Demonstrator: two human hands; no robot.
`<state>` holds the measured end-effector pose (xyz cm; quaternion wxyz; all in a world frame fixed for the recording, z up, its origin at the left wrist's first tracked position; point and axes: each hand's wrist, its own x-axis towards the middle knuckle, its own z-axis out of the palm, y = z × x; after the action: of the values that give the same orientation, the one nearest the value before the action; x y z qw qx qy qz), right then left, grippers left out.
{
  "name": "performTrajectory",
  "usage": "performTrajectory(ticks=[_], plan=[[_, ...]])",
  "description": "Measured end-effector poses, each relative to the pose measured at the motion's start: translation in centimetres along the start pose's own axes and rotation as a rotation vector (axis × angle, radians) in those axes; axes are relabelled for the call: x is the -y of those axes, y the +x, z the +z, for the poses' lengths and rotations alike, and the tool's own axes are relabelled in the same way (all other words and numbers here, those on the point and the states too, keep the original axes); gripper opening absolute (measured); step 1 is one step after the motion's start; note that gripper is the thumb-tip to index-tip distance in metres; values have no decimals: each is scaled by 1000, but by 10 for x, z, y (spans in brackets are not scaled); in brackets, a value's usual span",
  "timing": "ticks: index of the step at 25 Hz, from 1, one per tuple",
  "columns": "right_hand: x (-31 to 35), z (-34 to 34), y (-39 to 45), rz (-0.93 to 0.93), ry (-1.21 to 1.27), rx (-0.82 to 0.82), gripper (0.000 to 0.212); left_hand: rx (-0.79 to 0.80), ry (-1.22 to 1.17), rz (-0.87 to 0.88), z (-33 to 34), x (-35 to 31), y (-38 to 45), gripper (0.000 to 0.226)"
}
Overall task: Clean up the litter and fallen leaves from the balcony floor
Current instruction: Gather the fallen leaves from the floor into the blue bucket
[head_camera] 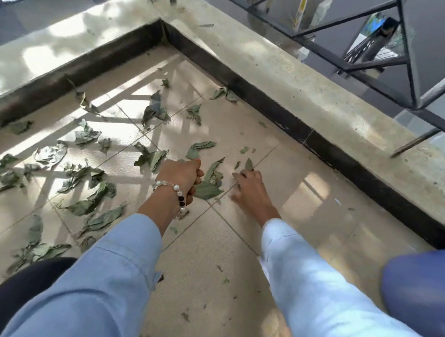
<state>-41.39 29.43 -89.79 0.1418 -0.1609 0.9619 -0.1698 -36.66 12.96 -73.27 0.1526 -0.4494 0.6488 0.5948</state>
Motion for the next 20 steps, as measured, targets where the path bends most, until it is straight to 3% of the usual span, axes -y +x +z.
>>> performTrajectory(ticks=[3,5,6,8,10,12,13,16,18,20], plan=[[-1,19,-2,-8,-128,-140,29,6,-42,9,-18,1,-1,38],[6,9,1,81,-56,-132,25,10,-99,0,-30,2,-4,39],[14,-3,3,187,135,-132,22,17,-122,-13,-36,4,-4,40],[45,-30,-3,367,853,-103,19,38,-153,-28,-44,9,-4,43],[85,-55,-24,317,1443,-4,18,14,-181,-32,-54,13,0,55],[124,-72,-43,225,1697,137,20,-9,-205,-55,-62,16,0,90],[144,-80,-51,188,1729,172,22,30,-253,-88,-66,18,-3,96],[192,-79,-67,70,1374,5,26,216,-436,-167,-73,19,-21,60],[210,-70,-74,-126,934,-122,25,165,-558,-183,-86,22,-20,47],[212,-63,-78,-352,621,-93,33,33,-624,-161,-103,24,-14,44]])
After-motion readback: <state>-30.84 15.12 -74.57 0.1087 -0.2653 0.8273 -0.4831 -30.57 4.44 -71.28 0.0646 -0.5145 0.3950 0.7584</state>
